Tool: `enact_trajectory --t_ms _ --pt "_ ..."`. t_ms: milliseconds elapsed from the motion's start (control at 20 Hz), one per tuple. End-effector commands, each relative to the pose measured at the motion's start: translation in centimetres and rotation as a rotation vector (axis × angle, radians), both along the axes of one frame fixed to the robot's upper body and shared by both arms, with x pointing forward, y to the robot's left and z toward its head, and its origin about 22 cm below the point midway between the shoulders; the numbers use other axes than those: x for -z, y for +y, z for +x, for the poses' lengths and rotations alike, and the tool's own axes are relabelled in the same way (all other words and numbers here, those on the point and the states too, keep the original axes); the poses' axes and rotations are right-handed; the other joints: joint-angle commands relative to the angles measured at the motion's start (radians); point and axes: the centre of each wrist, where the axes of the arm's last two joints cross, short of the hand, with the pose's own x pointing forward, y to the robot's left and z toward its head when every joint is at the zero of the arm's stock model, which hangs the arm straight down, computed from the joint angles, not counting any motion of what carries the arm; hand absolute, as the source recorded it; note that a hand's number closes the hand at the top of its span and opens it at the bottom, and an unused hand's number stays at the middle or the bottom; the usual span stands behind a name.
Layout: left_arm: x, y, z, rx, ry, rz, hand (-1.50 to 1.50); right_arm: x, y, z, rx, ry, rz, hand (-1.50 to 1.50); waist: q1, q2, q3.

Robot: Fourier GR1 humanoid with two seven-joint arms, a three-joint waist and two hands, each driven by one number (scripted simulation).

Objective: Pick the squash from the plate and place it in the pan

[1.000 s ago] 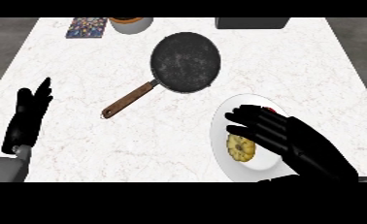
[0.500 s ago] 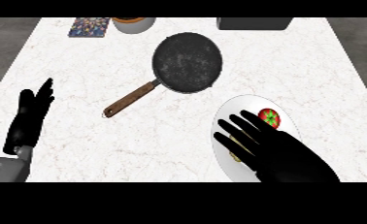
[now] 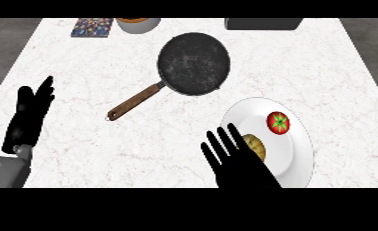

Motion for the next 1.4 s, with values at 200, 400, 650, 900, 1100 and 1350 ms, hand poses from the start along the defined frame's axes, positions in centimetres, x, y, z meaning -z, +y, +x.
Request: enact_trajectory --t_ms 200,400,650,900,1100,1350 --pt "-1.7 0.1 -0.8 0.022 0.002 -0.002 0.0 3.4 1.8 0.6 0.063 -0.006 -0.1 -1.5 0.0 0.001 0.003" --pt "-0.1 1.6 -1.7 -0.004 -0.003 0.004 0.0 4.4 0.4 0.1 0.062 -0.053 -0.141 -1.5 -0.004 0.002 0.002" --pt "1.1 0.2 -1.2 0.009 0.009 0.01 0.0 4.0 -0.5 -1.0 0.074 -0.062 -0.178 -1.5 -0.009 0.002 0.002" --pt "0.0 0.3 -1.0 -0.012 0.001 0.005 0.0 6.1 0.9 1.6 0.087 -0.034 -0.17 -1.5 -0.003 0.002 0.002" --pt "-0.3 -0.4 -0.3 0.011 0.002 0.003 0.0 7.0 -2.0 2.2 0.072 -0.029 -0.187 -1.5 -0.003 0.002 0.003" --pt "0.4 0.4 -1.6 0.012 0.012 0.002 0.0 7.8 -1.3 2.3 0.091 -0.028 -0.164 -1.5 -0.003 0.002 0.002"
